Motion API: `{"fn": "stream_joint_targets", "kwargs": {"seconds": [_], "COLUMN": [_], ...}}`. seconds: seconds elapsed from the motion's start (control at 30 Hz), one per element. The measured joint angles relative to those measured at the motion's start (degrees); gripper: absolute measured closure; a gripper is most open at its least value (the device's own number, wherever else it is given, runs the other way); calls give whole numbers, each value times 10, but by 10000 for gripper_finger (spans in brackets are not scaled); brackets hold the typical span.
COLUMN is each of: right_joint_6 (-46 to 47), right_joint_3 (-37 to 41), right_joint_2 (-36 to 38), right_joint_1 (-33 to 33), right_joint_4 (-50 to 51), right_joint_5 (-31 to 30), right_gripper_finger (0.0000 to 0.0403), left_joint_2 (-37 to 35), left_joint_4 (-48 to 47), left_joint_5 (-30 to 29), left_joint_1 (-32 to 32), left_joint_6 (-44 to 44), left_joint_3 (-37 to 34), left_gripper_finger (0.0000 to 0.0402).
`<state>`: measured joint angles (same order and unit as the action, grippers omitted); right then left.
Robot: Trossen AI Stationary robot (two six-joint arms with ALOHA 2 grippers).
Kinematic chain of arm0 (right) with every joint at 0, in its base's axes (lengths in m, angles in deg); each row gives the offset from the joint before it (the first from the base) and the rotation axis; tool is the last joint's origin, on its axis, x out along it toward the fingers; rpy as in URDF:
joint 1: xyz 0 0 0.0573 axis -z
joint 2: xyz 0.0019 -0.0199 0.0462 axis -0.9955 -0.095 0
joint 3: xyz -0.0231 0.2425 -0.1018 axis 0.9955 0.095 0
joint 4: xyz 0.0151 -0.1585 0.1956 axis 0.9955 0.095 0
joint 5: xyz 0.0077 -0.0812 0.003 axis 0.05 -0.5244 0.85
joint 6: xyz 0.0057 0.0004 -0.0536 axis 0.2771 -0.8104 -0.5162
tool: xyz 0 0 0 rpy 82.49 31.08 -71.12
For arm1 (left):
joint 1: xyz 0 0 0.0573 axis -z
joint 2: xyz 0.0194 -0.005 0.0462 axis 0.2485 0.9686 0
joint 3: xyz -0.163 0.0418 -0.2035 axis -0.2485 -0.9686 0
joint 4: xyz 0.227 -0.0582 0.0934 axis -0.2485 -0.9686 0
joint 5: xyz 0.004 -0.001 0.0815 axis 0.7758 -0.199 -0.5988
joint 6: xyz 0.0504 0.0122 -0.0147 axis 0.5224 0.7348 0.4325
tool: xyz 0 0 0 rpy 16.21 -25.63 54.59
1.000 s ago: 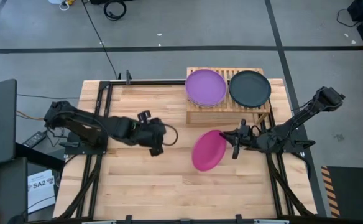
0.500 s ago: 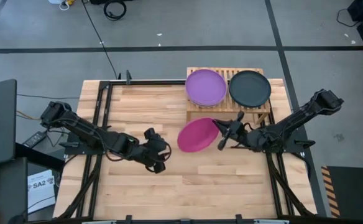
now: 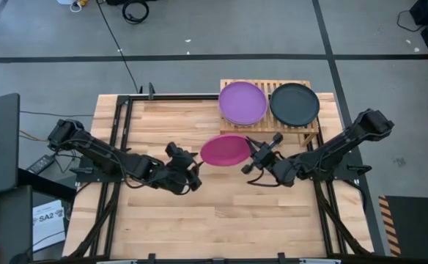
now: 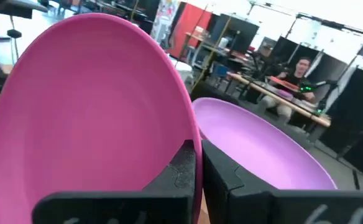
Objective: Place and stack plates onto a shelf
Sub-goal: Stack the pink plate on the top of black plate on the shelf
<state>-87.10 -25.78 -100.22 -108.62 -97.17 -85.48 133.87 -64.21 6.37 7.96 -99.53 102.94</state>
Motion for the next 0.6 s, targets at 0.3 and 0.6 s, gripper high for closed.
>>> {"fn": "stream_joint_targets", "kwargs": {"seconds": [0.3,0.6], "right_joint_6": [-6,-39], "right_joint_3": [-27,-55], "right_joint_2": [-26,-34], "right_joint_1": [3,3], "right_joint_4": [-5,-7], "right_joint_5": [-16,-76], "right_gripper_finger": [386,386], "left_joint_2": [0,0], "left_joint_4": [11,15], "left_joint_5": [-88,-87], "left_joint_1": [-16,-39], "left_joint_6": [0,14], "left_joint_3": [0,0], "left_gripper_finger": [221,221]}}
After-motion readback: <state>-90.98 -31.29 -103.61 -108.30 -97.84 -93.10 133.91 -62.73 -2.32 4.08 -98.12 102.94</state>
